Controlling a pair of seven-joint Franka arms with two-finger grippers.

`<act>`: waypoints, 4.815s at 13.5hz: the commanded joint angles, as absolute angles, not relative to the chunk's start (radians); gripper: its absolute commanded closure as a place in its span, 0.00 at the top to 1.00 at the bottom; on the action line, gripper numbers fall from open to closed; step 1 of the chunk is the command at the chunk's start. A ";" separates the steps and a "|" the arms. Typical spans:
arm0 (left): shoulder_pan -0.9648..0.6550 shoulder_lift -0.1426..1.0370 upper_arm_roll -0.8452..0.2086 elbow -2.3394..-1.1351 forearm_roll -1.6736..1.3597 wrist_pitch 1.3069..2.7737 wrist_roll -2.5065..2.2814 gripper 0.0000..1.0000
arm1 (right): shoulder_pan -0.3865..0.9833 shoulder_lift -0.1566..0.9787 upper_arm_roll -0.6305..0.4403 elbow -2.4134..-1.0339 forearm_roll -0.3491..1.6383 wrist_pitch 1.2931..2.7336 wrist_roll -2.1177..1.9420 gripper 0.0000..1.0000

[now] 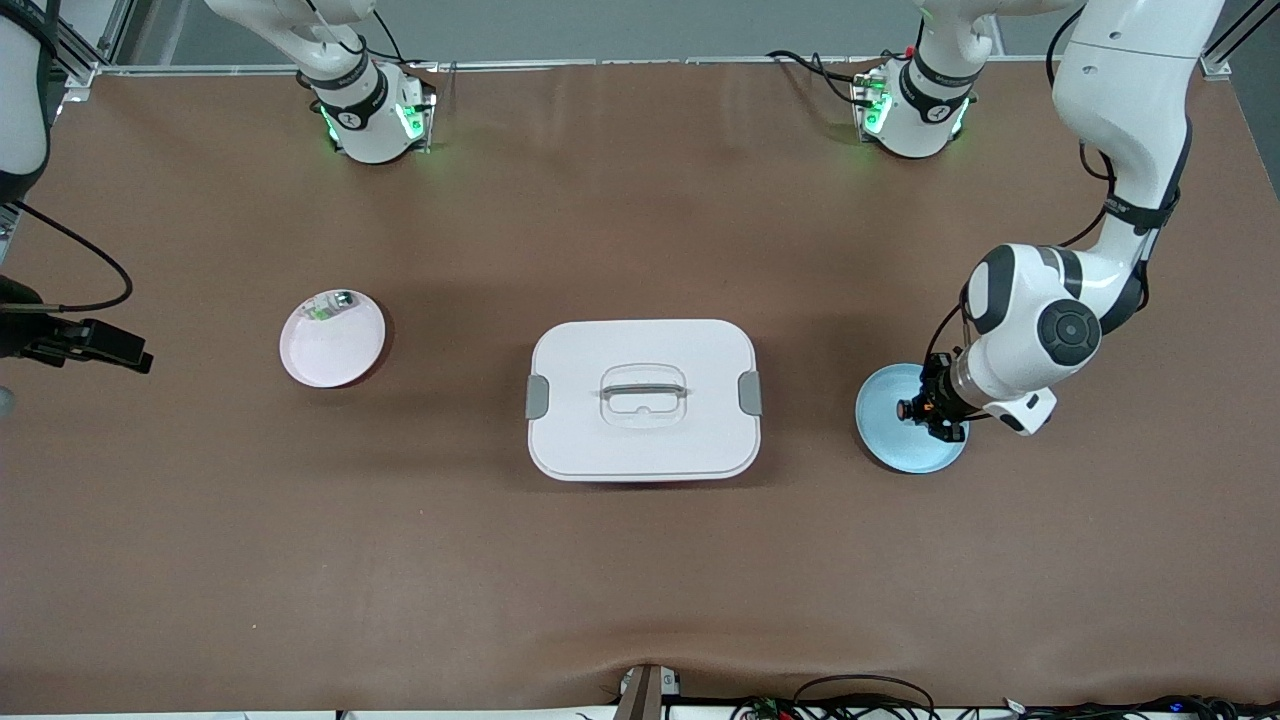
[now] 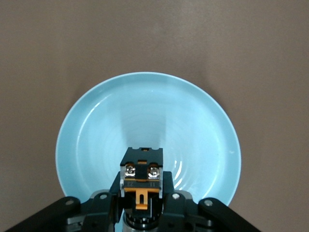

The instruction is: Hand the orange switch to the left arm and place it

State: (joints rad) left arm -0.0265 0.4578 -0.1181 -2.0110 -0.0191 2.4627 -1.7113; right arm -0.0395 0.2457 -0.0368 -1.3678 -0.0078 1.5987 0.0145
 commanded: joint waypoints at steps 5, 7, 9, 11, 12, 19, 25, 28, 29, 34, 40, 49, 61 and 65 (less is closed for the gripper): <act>-0.020 0.526 -0.124 -1.990 0.017 2.511 -1.709 0.00 | -0.060 0.223 -0.025 -1.373 0.028 1.609 0.020 1.00; -0.020 0.526 -0.124 -1.993 0.017 2.511 -1.709 0.00 | -0.066 0.200 -0.023 -1.371 0.028 1.577 0.015 1.00; -0.018 0.529 -0.124 -1.994 0.017 2.511 -1.709 0.00 | -0.061 0.180 -0.020 -1.371 0.028 1.572 0.015 1.00; -0.020 0.534 -0.124 -1.993 0.017 2.513 -1.709 0.00 | -0.063 0.163 -0.021 -1.374 0.028 1.559 0.015 1.00; -0.018 0.534 -0.124 -1.990 0.017 2.516 -1.706 0.30 | -0.057 0.153 -0.021 -1.374 0.028 1.548 0.024 1.00; -0.023 0.489 -0.126 -1.974 0.014 2.534 -1.687 1.00 | -0.054 0.095 -0.020 -1.417 0.029 1.514 0.026 1.00; -0.023 0.404 -0.124 -1.960 0.017 2.534 -1.412 1.00 | -0.055 0.077 -0.028 -1.436 0.029 1.503 0.047 1.00; -0.015 0.348 -0.124 -1.974 0.015 2.533 -1.164 1.00 | -0.060 0.045 -0.026 -1.488 0.029 1.500 0.103 1.00; 0.001 0.325 -0.124 -1.985 0.015 2.527 -1.066 1.00 | -0.058 0.014 -0.026 -1.530 0.028 1.514 0.103 1.00; 0.057 0.210 -0.126 -2.005 0.009 2.409 -0.650 1.00 | -0.072 0.002 -0.026 -1.557 0.029 1.531 0.106 1.00; 0.140 0.095 -0.130 -1.971 -0.046 2.194 -0.275 1.00 | -0.098 0.005 -0.026 -1.574 0.069 1.549 0.109 1.00; 0.166 -0.104 -0.130 -1.968 -0.048 1.988 -0.057 1.00 | -0.091 0.008 -0.023 -1.580 0.060 1.555 0.089 1.00; -0.060 -0.086 0.096 -1.709 -0.041 1.821 0.021 1.00 | -0.080 0.008 -0.018 -1.580 0.037 1.575 0.037 1.00; -0.058 0.005 0.094 -1.568 -0.038 1.790 0.021 1.00 | -0.083 0.008 -0.020 -1.586 0.040 1.577 0.041 1.00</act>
State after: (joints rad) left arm -0.0422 -0.0530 0.0829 -1.6654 -0.0295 1.8410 0.0050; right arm -0.0786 0.0302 -0.0215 -1.5578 0.0485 1.5631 0.0468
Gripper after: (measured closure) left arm 0.000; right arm 0.000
